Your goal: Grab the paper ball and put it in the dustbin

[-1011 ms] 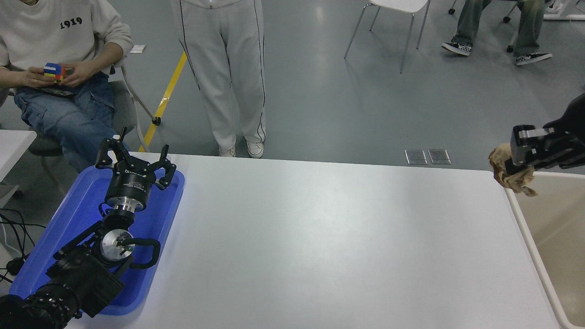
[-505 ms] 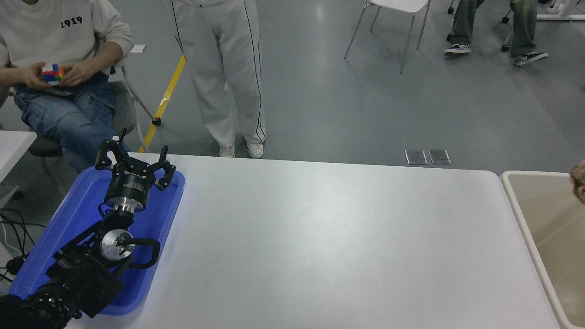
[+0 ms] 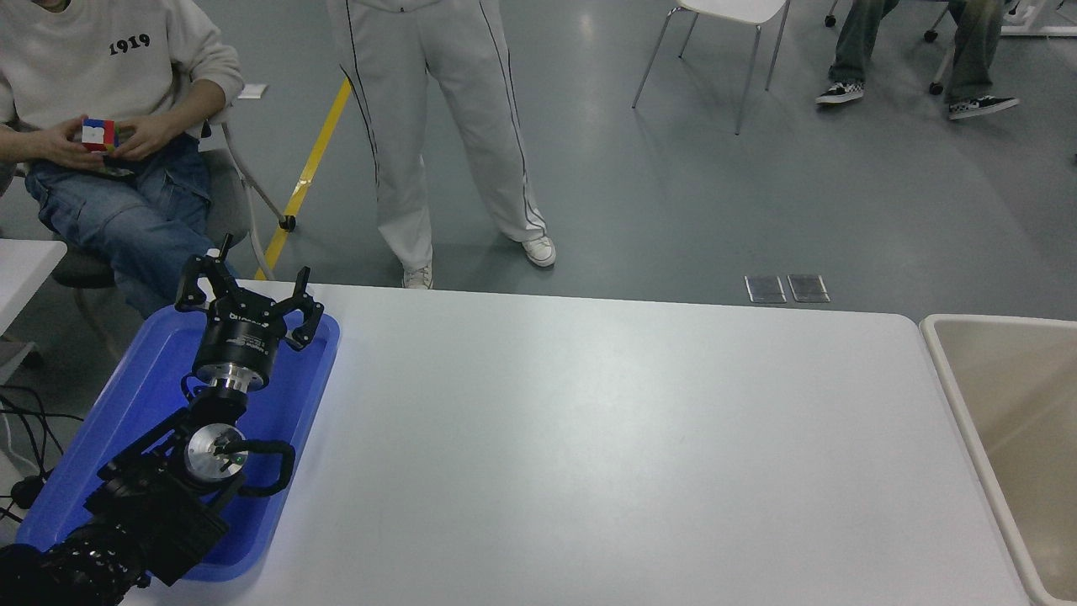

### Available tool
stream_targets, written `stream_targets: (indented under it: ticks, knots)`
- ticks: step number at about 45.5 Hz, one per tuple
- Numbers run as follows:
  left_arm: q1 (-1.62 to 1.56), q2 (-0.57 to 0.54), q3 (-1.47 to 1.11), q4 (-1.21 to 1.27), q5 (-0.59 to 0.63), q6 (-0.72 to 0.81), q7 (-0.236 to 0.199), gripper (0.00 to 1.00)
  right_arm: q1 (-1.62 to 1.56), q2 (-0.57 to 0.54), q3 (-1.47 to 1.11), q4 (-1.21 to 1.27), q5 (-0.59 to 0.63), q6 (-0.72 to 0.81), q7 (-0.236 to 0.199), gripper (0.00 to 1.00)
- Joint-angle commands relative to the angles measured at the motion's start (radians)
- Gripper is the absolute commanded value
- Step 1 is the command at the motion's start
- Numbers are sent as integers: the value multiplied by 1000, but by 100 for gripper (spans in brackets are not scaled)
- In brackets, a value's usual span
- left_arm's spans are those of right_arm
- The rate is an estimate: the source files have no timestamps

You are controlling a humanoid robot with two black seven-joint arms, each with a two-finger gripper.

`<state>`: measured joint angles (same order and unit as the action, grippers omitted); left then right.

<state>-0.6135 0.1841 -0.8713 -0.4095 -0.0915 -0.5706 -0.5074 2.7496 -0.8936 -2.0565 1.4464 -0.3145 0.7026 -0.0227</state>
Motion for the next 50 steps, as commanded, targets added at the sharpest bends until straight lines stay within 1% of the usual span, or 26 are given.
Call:
stream_targets:
  ticks: [1, 7, 15, 31, 40, 50]
  knots:
    - [0, 0, 0, 0, 1, -2, 1, 100, -102, -40, 31, -81, -1, -29, -3, 0]
    - [0, -2, 0, 0, 1, -2, 1, 100, -261, -94, 162, -165, -1, -83, -5, 0]
    - [0, 0, 0, -2, 1, -2, 1, 100, -531, -116, 350, -261, 2, -199, -3, 0]
    - [-2, 0, 0, -2, 1, -2, 1, 100, -1169, -122, 838, -442, 17, -524, -3, 0]
    - [-2, -2, 0, -2, 1, -2, 1, 100, -1488, -100, 1096, -572, 17, -600, -3, 0]
    - [-2, -2, 0, -2, 1, -2, 0, 100, -1719, -2, 1271, -750, 17, -666, -3, 0]
